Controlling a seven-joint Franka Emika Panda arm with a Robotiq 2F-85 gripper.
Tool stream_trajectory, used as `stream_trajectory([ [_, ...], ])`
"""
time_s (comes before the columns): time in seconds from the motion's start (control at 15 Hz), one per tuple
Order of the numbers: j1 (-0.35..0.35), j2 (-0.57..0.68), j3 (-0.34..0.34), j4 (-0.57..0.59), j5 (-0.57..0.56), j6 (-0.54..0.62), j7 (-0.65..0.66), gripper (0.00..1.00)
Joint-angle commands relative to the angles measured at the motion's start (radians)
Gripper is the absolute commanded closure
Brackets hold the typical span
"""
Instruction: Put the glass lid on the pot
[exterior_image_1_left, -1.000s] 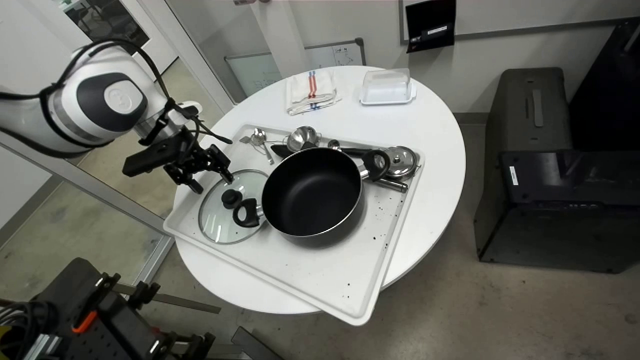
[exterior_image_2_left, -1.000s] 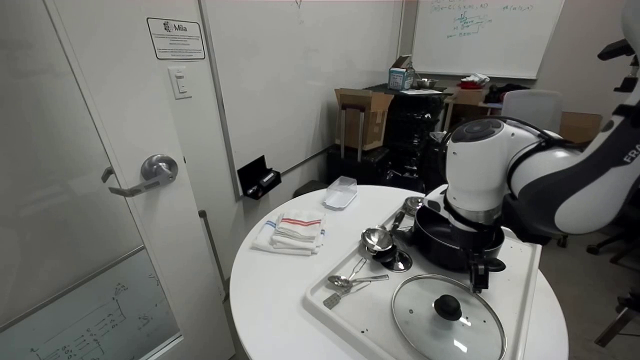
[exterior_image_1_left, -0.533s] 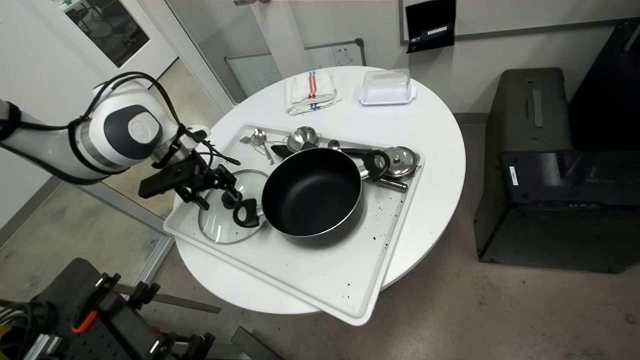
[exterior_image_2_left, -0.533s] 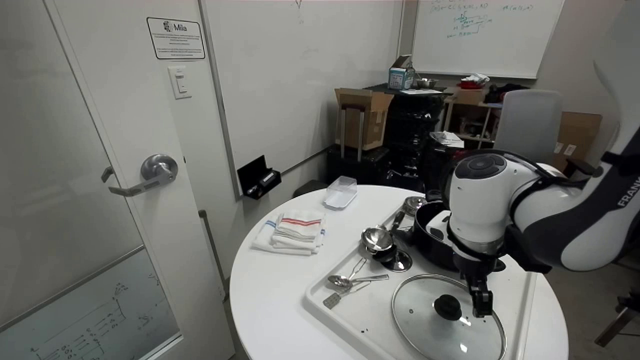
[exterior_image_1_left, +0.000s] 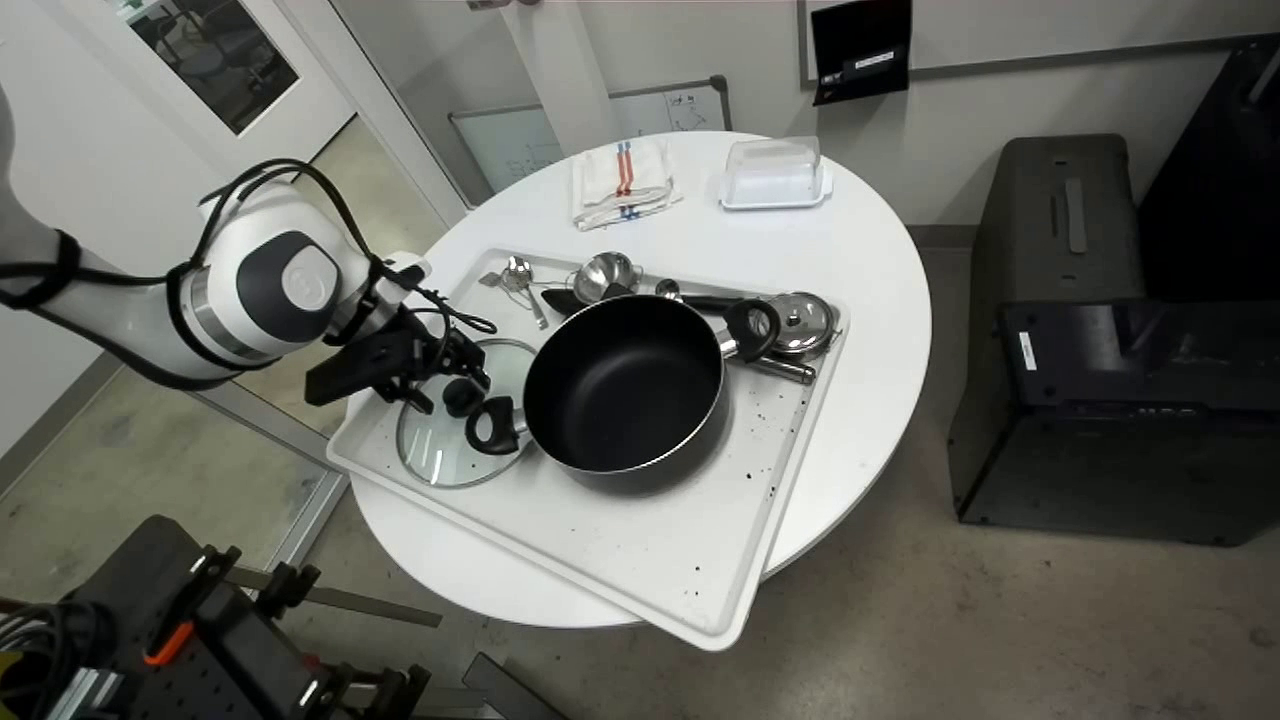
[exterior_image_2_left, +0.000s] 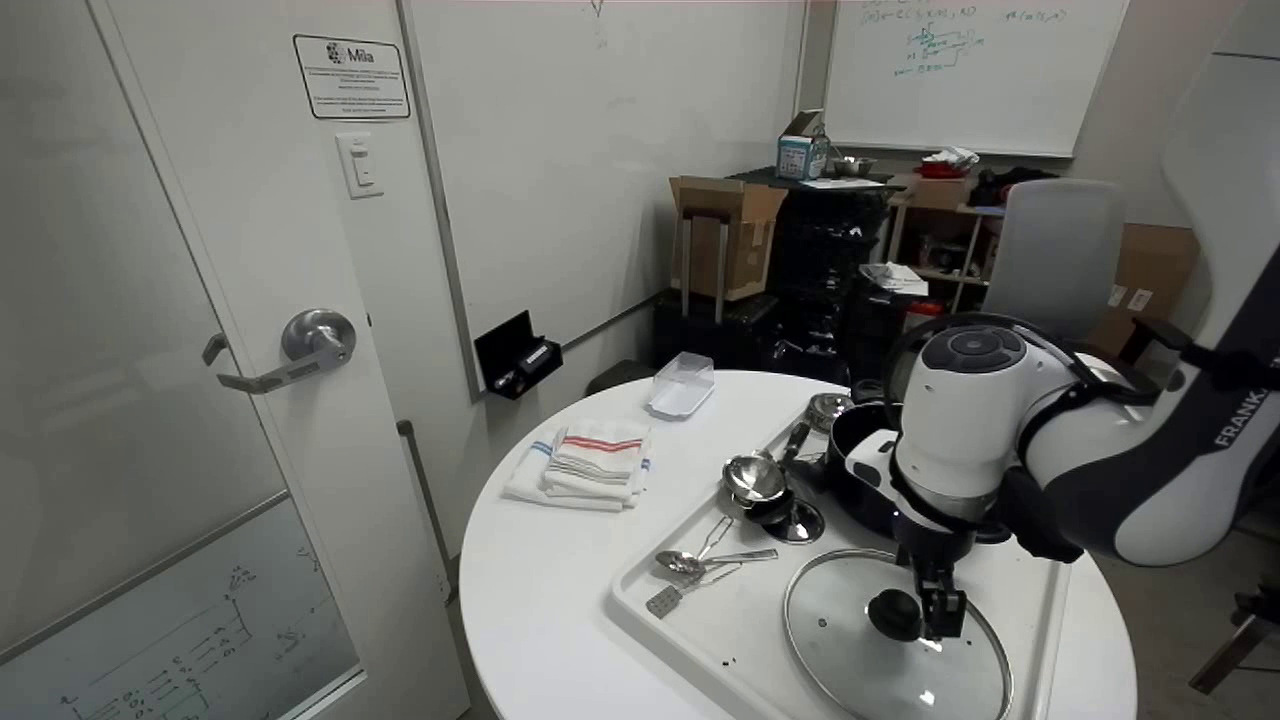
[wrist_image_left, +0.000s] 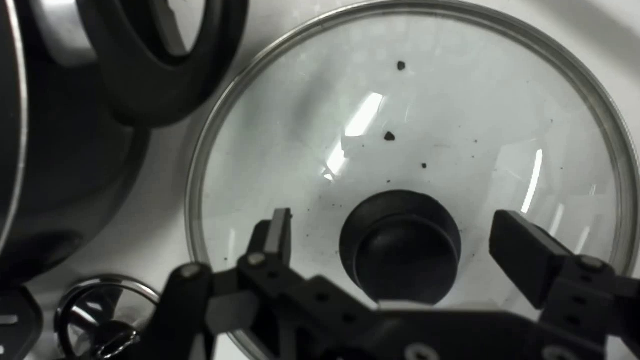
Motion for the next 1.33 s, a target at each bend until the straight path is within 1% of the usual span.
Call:
stream_trajectory([
  [0.0,0.034,0.027,-0.030,0.019,-0.006,0.049,-0.021,0.00],
  [0.07,0.036,0.027,-0.030,0.019,-0.006,0.054,-0.026,0.04],
  [0.13,0.037,0.027,-0.029,0.017,-0.004,0.058,-0.031,0.28],
  [0.2,0.041,0.027,-0.031,0.015,-0.005,0.065,-0.033,0.29],
  [0.27,0.043,0.026,-0.031,0.014,-0.004,0.069,-0.036,0.32],
  [0.33,0.043,0.024,-0.029,0.013,-0.003,0.071,-0.039,0.38],
  [0.67,0.038,0.023,-0.024,0.013,0.001,0.080,-0.058,0.76],
  [0.93,0.032,0.015,-0.020,0.004,0.001,0.081,-0.065,0.76],
  [1.27,0.043,-0.056,-0.031,-0.072,-0.012,0.117,-0.073,0.76],
])
